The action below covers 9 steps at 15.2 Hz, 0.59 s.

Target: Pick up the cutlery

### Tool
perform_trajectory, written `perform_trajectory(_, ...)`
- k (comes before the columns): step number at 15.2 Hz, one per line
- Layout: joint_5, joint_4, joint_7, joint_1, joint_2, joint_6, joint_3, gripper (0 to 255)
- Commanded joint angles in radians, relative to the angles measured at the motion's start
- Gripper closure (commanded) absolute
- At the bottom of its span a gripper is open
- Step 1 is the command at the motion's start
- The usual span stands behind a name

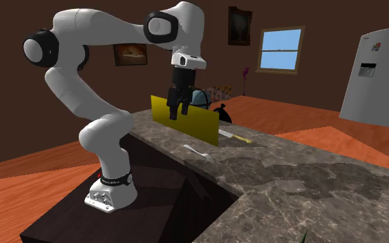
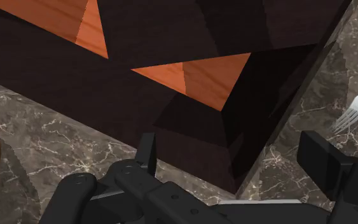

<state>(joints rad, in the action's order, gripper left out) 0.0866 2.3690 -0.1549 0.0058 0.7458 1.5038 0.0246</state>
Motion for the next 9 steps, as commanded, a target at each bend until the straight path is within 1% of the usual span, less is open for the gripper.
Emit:
perform_trajectory(1,0.000,0.000,0.000,0.000,0.000,0.000,0.000,0)
perform_trajectory(9,-0.157,0.186,-0.224,0.035,0.014,0.164,0.120,0)
